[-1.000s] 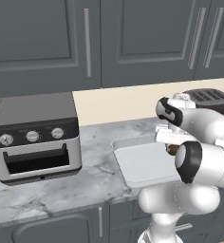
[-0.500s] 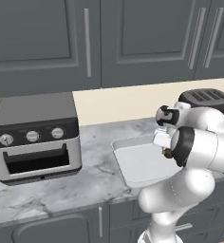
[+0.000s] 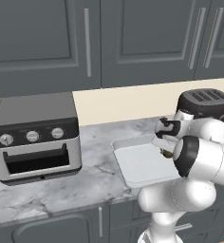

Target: Pick the apple and kiwi from the fridge and place them inside the tupperware on the counter.

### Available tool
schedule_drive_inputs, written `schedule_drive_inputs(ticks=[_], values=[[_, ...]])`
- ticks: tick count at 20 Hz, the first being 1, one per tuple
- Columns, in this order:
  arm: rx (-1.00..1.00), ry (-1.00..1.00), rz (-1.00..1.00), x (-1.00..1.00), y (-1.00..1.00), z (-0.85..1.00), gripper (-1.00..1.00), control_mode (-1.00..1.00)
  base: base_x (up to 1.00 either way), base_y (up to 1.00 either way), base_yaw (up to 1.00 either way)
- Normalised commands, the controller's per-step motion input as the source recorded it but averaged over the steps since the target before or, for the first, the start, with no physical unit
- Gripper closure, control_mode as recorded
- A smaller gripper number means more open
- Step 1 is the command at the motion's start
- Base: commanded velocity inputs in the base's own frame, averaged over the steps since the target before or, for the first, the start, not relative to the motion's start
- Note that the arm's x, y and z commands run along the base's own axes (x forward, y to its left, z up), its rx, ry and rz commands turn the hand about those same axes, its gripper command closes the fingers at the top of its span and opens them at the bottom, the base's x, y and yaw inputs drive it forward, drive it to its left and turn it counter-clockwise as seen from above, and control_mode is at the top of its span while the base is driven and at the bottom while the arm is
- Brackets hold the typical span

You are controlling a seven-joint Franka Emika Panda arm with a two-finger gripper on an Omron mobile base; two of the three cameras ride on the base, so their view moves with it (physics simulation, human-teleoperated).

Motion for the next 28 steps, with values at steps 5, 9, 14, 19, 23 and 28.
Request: schedule_drive_inputs(ticks=[5,9,14,19,23,28], values=[[0.0,0.12,-0.01,0.22,-0.03,-0.13,1.0,-1.0,0.0,0.0,0.0],[0.0,0.01,0.0,0.0,-0.01,-0.22,-1.0,-1.0,0.0,0.0,0.0],[0.0,-0.02,0.0,-0.08,0.0,-0.06,-1.0,-1.0,0.0,0.0,0.0],[0.0,0.0,0.0,-0.12,0.02,0.09,-1.0,-1.0,0.0,0.0,0.0],[0.0,-0.05,0.0,-0.24,0.01,0.33,-1.0,-1.0,0.0,0.0,0.0],[-0.01,-0.2,0.0,-0.37,0.01,0.5,-1.0,-1.0,0.0,0.0,0.0]])
